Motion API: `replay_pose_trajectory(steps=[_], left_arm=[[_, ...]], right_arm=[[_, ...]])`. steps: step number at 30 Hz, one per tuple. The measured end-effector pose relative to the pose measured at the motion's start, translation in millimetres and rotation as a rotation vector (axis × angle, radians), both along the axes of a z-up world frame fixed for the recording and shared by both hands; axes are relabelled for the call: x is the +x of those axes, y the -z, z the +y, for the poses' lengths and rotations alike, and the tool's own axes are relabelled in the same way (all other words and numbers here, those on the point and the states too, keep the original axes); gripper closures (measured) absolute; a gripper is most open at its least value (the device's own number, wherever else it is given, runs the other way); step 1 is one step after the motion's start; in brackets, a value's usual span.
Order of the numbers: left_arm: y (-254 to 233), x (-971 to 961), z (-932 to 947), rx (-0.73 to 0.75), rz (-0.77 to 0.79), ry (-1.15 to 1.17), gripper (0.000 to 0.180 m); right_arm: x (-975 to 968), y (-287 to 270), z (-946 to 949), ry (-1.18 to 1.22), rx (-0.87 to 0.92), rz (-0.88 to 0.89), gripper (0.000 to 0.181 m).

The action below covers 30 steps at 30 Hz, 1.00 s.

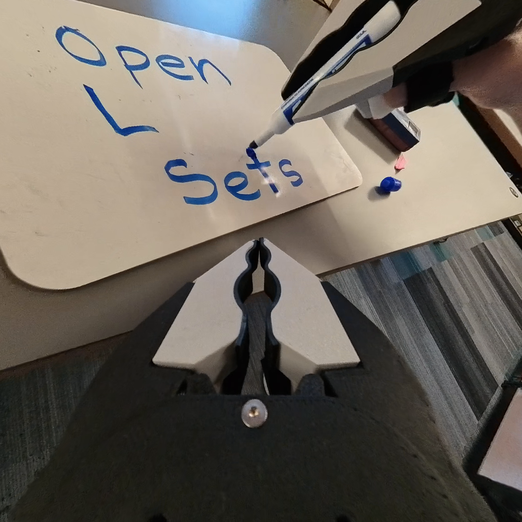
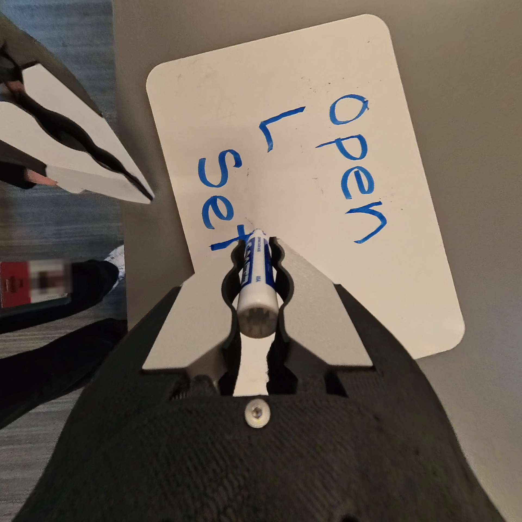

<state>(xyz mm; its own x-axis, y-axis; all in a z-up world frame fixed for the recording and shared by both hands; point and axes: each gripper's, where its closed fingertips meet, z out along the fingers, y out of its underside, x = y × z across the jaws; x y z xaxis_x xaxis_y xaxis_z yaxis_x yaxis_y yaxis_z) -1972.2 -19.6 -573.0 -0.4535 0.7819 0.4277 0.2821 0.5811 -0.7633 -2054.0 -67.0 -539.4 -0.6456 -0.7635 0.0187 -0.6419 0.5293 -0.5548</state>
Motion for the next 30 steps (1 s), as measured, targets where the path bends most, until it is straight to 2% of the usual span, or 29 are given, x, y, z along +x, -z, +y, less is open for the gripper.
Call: replay_pose_trajectory(steps=[6,11,20,23,27,30], left_arm=[[-5.8,15.8,6.8,-0.001,-0.035,0.011,0.18],[-18.3,28.2,8.0,-0.01,0.01,-0.019,0.18],[-48.0,15.1,20.0,-0.027,0.049,0.042,0.18],[-61.2,-18.0,43.2,-0.02,0.105,0.143,0.18],[-75.8,-77.7,92.4,0.002,0.136,0.308,0.18],[-96.9,-119.1,123.0,0.078,0.229,0.381,0.174]], right_arm=[[-3.7,-4.3,-1.5,0.018,-0.039,-0.007,0.163],[-39.1,-42.3,21.9,0.16,-0.127,-0.029,0.163],[-104.6,-94.2,80.6,0.484,-0.174,-0.434,0.163],[-140.1,-111.0,117.9,0.604,-0.247,-0.508,0.163],[-201.0,-136.0,180.4,0.817,-0.387,-0.731,0.164],[-219.9,-143.8,202.2,0.845,-0.461,-0.79,0.164]])
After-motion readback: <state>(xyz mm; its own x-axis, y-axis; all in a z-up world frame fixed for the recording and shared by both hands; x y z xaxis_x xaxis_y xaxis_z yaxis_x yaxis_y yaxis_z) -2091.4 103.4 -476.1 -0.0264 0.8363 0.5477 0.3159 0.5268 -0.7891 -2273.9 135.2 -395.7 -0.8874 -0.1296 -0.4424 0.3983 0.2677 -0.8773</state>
